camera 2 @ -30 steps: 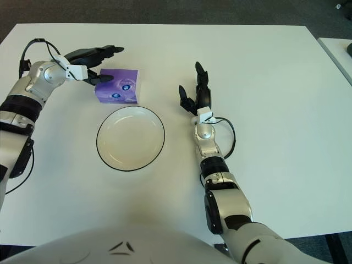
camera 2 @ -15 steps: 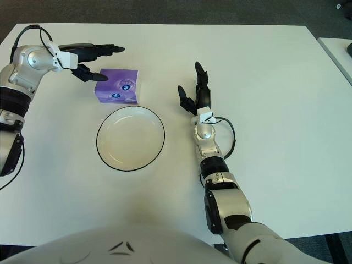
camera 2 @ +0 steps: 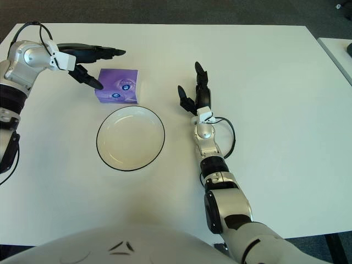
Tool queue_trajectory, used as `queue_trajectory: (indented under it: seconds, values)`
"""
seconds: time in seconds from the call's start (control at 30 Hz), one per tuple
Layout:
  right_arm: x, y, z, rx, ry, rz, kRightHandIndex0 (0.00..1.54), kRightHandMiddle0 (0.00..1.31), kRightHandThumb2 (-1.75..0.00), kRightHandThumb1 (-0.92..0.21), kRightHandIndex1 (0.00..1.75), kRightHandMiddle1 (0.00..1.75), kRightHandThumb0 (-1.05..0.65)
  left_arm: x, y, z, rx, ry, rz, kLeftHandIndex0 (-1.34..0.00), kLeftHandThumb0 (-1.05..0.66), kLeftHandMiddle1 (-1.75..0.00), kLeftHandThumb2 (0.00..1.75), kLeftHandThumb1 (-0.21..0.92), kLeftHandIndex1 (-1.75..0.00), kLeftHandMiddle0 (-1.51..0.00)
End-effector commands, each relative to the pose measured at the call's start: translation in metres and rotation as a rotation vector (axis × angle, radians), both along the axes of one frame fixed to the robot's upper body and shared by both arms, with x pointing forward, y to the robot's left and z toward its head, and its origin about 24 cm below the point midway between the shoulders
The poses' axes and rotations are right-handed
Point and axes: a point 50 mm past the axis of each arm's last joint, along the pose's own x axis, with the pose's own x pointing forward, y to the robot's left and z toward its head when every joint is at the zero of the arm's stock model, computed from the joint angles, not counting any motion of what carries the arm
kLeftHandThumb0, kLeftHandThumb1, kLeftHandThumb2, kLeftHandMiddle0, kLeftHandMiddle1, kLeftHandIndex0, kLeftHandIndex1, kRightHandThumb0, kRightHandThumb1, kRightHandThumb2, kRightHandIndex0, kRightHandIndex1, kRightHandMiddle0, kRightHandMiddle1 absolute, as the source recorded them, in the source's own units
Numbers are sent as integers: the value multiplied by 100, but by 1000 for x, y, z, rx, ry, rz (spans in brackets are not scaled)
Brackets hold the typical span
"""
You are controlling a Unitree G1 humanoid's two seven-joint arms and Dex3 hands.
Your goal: Put the tissue paper into the plate.
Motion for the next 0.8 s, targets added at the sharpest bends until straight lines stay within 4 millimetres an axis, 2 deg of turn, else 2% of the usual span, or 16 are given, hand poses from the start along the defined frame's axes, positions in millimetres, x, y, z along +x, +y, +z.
queue_trajectory:
  seconds: [0.0,0.3,0.77]
  values:
    - [-36,4,-67,10,254,-8,27,0,-48,-92,1,33,-69,1,0,7,42,-13,3,0,-105,0,9,92,0,0]
    - [-36,4,-68,21,256,-13,27,0,-45,-92,0,32,-68,3,-7,0,66,-20,8,0,-105,0,11,92,0,0]
    - [-37,3,-68,7,251,-39,26,0,-48,-92,0,32,-66,13,-22,-21,257,-200,25,0,-105,0,16,92,0,0]
